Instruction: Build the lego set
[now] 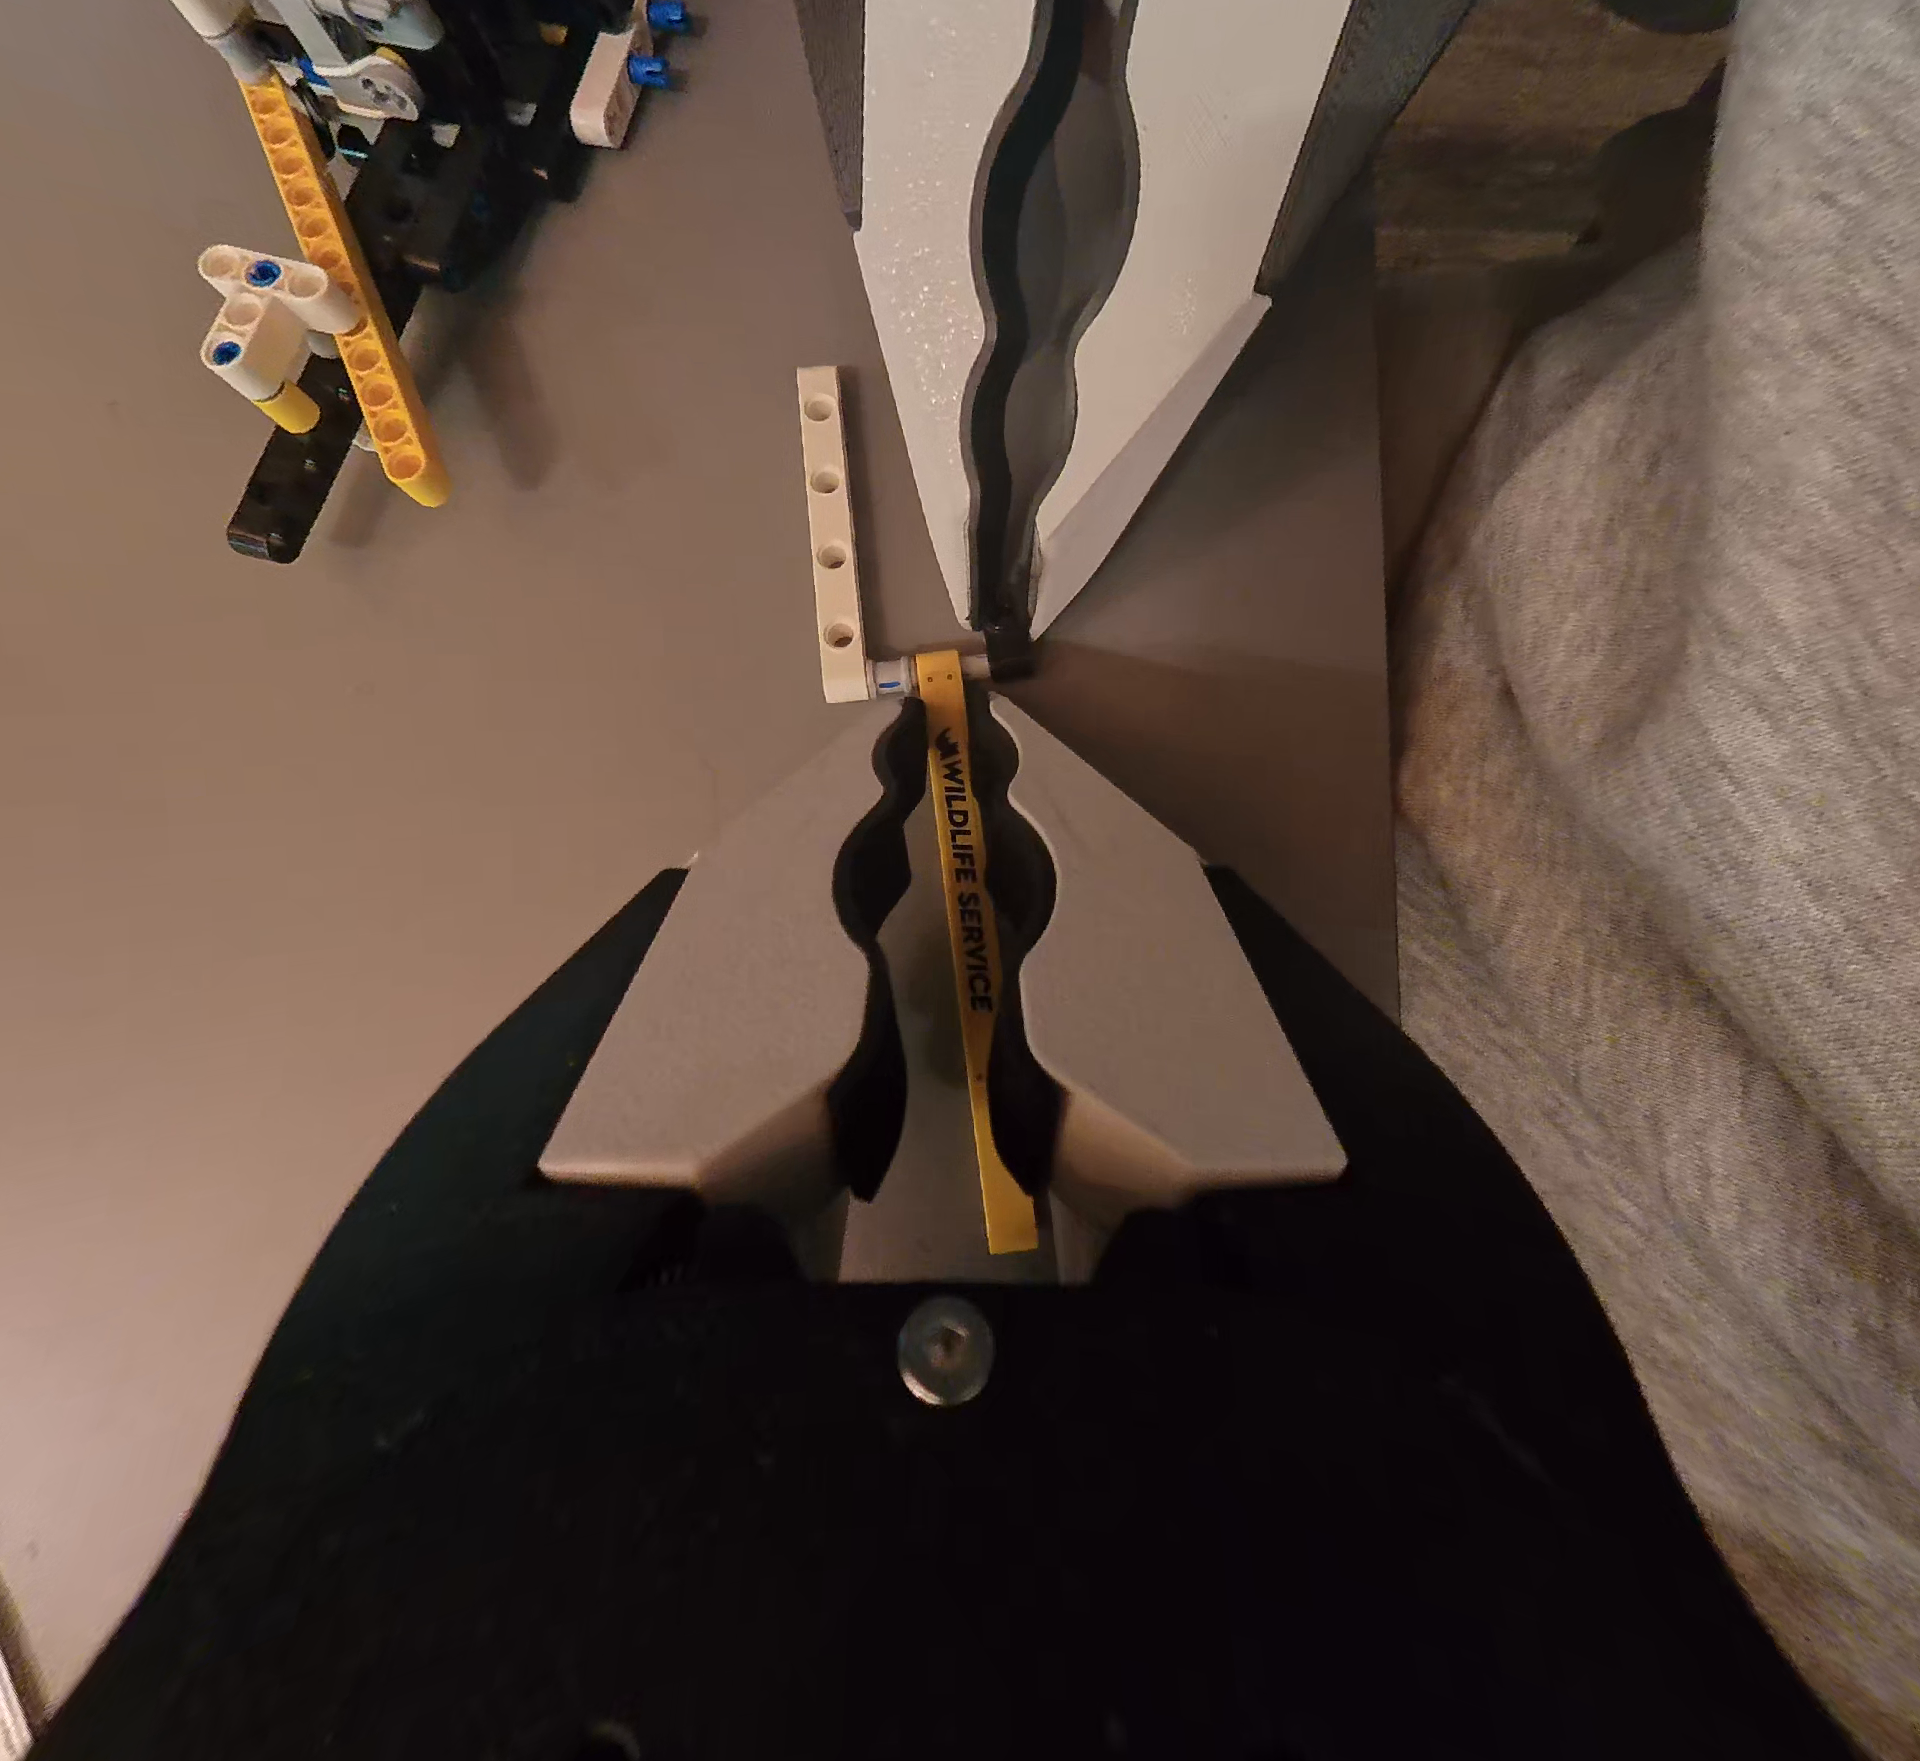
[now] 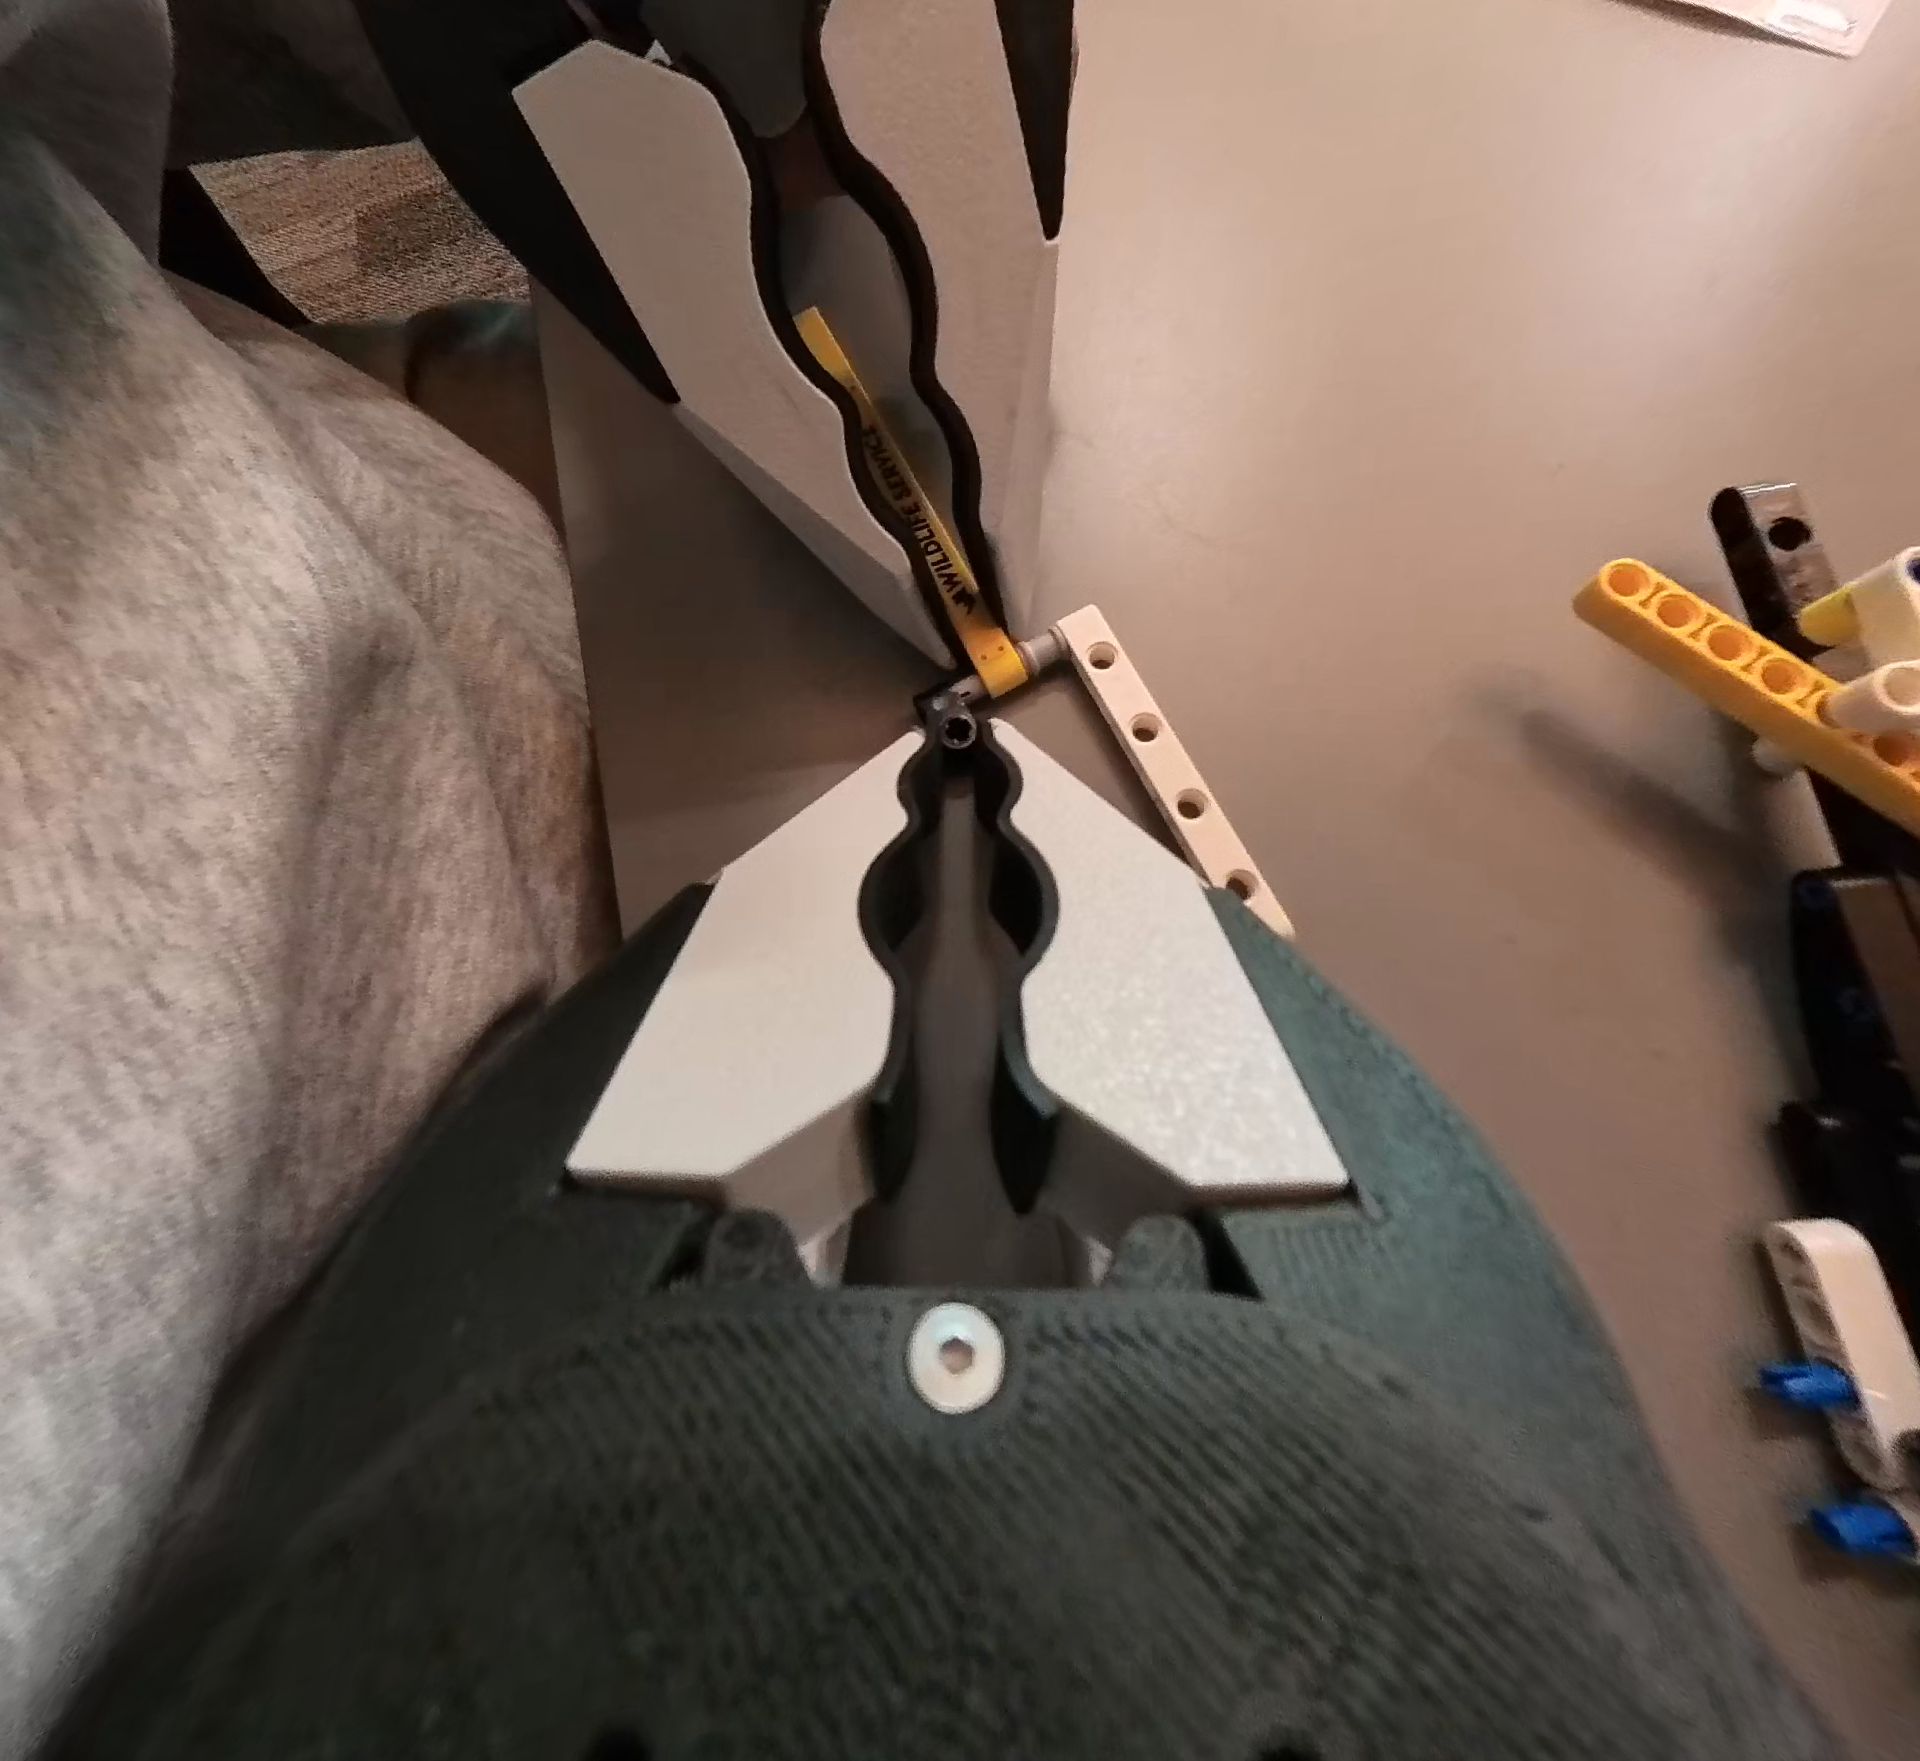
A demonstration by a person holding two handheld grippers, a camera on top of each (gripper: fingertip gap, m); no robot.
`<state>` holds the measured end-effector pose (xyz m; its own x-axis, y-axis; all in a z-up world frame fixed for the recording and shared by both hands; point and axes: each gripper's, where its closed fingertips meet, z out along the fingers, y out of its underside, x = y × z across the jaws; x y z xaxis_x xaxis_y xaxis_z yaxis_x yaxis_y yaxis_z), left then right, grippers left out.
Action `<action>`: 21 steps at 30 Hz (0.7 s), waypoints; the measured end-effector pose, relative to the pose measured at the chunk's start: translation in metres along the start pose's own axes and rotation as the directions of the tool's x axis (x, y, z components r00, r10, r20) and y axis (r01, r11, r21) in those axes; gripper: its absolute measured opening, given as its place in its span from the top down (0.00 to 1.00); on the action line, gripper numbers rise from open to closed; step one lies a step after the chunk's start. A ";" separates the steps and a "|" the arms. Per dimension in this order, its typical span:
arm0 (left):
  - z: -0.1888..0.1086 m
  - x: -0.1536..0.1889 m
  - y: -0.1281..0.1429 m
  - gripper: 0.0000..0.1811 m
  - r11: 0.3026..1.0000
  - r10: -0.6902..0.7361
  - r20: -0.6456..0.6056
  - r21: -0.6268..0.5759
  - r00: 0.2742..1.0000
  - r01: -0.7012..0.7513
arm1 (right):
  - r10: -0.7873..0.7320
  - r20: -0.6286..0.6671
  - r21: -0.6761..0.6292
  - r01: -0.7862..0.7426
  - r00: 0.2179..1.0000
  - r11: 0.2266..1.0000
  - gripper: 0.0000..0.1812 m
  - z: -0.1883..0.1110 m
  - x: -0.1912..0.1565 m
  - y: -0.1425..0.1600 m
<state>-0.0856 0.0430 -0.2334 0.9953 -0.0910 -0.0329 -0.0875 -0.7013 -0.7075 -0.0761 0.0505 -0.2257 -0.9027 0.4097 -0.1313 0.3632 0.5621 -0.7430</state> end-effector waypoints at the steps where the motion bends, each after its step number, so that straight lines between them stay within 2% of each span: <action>1: 0.000 -0.001 0.000 0.95 1.000 -0.004 0.003 0.000 1.000 0.004 | 0.000 -0.004 0.000 0.000 1.000 1.000 0.98 0.000 0.001 0.000; 9: -0.001 -0.003 0.001 0.95 1.000 -0.014 0.007 0.003 1.000 0.014 | 0.005 0.004 0.002 -0.005 1.000 1.000 0.98 0.001 0.003 -0.001; 16: -0.011 0.000 -0.004 0.83 0.997 -0.051 -0.055 0.053 0.997 0.054 | 0.009 0.000 0.004 -0.009 1.000 1.000 0.98 0.002 0.006 -0.002; 18: -0.015 -0.004 -0.009 0.80 0.994 -0.067 -0.043 0.083 0.997 0.071 | 0.012 0.006 0.004 -0.012 1.000 1.000 0.97 0.002 0.006 -0.002; 21: -0.013 -0.012 -0.011 0.68 0.994 -0.059 0.020 0.092 0.998 0.057 | 0.006 0.022 0.002 -0.006 1.000 1.000 0.97 0.002 0.006 -0.001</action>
<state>-0.0974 0.0425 -0.2157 0.9994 -0.0348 -0.0053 -0.0262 -0.6371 -0.7704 -0.0826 0.0508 -0.2267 -0.9052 0.3974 -0.1504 0.3686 0.5583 -0.7433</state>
